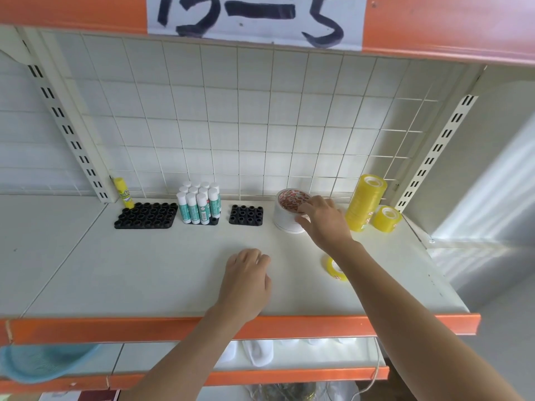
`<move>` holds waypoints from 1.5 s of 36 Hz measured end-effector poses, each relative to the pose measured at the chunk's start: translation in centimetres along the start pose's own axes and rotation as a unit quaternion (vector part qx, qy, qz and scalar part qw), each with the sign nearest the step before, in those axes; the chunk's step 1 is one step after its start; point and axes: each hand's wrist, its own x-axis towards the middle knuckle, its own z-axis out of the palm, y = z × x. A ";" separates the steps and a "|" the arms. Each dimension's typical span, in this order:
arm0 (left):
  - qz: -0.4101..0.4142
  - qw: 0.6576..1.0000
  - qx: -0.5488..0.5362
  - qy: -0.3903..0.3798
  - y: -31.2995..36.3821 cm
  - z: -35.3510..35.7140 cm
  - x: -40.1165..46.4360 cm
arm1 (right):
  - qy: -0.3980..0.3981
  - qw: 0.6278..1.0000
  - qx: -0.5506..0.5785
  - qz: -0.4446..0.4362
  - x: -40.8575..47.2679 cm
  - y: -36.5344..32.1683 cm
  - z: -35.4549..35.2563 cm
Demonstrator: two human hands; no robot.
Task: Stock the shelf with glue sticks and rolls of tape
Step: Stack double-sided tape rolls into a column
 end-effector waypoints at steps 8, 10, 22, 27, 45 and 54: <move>0.005 1.000 0.004 -0.015 -0.1 -0.1 -0.1 | 0.114 0.993 0.034 -0.022 -3.7 1.2 0.5; 0.007 1.000 0.007 -0.018 -0.1 -0.1 0.0 | 0.128 0.991 0.044 -0.014 -4.9 2.0 0.7; 0.025 0.997 0.067 -0.011 0.5 -0.2 0.2 | 0.039 0.986 0.124 0.100 -10.9 6.0 1.8; 0.037 0.996 0.078 -0.020 0.6 -0.2 0.2 | 0.056 0.986 0.134 0.085 -11.1 6.0 2.1; 0.051 0.996 0.063 -0.027 1.7 0.2 0.7 | 0.143 0.970 0.191 0.052 -11.9 6.7 2.6; 0.075 0.996 0.015 -0.042 5.8 1.8 2.5 | 0.225 0.955 0.178 0.077 -11.8 6.7 3.0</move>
